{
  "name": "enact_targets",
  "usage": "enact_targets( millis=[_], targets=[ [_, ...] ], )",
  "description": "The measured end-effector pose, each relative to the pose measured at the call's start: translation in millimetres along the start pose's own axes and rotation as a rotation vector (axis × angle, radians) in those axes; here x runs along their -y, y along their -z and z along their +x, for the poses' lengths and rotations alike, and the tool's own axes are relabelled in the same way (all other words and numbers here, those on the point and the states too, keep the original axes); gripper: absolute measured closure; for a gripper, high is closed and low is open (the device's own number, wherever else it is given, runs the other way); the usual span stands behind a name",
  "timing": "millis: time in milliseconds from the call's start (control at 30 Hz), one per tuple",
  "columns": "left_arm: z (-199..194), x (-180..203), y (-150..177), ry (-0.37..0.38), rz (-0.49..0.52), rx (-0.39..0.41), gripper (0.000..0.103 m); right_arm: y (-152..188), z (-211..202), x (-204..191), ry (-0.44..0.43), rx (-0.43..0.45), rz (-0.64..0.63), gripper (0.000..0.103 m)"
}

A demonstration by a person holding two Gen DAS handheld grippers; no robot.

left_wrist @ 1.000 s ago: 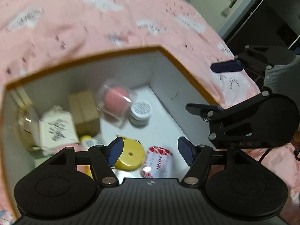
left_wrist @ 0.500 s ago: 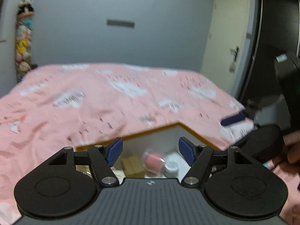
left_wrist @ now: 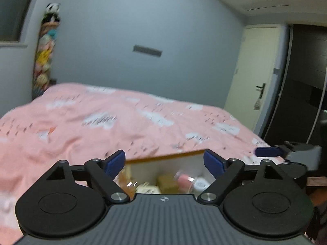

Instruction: Organize rigid objects

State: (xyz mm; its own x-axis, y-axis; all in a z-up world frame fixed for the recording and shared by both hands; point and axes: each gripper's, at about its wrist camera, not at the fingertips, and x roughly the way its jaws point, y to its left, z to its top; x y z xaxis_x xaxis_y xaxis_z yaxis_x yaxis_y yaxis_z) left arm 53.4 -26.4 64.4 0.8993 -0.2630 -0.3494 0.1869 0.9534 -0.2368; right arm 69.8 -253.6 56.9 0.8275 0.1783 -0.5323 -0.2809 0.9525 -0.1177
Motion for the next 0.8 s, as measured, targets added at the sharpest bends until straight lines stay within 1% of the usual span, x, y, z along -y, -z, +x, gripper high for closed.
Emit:
enact_targets(
  millis=[67,100,133,200,233,267,333,400,467,533,633,733,800],
  targets=[
    [-3,-11,4,-0.021,-0.038,-0.008,0.002,7,-7,-6,-0.004,0.009,0.073,0.003],
    [-5,-14,7,-0.039,-0.03,-0.003,0.002,10,-11,-9,-0.018,0.011,0.112,0.003],
    [-6,-14,11,-0.079,-0.004,0.003,0.001,13,-12,-13,-0.03,0.007,0.142,0.003],
    [-6,-8,20,-0.198,0.079,0.009,0.0,17,-12,-19,-0.047,-0.008,0.184,0.003],
    [-7,-5,24,-0.244,0.101,0.014,0.0,21,-14,-24,-0.055,-0.012,0.2,0.003],
    [-7,-4,27,-0.268,0.11,0.019,0.0,24,-15,-28,-0.059,-0.012,0.2,0.003],
    [-9,-5,32,-0.269,0.107,0.009,0.0,31,-17,-38,-0.046,0.001,0.172,0.003],
    [-11,-7,36,-0.276,0.08,-0.015,0.0,37,-20,-45,-0.026,0.018,0.141,0.003],
    [-13,-9,41,-0.298,0.063,-0.028,0.0,40,-21,-48,-0.03,0.016,0.136,0.003],
    [-13,-12,44,-0.301,0.043,-0.045,0.0,43,-23,-50,-0.04,0.021,0.143,0.003],
    [-14,-17,48,-0.321,0.019,-0.078,0.0,47,-24,-57,-0.034,0.03,0.108,0.003],
    [-16,-16,53,-0.338,0.02,-0.098,0.0,50,-23,-63,-0.018,0.041,0.068,0.003],
    [-16,-15,56,-0.337,0.022,-0.109,0.0,53,-21,-61,-0.024,0.035,0.084,0.003]
  ],
)
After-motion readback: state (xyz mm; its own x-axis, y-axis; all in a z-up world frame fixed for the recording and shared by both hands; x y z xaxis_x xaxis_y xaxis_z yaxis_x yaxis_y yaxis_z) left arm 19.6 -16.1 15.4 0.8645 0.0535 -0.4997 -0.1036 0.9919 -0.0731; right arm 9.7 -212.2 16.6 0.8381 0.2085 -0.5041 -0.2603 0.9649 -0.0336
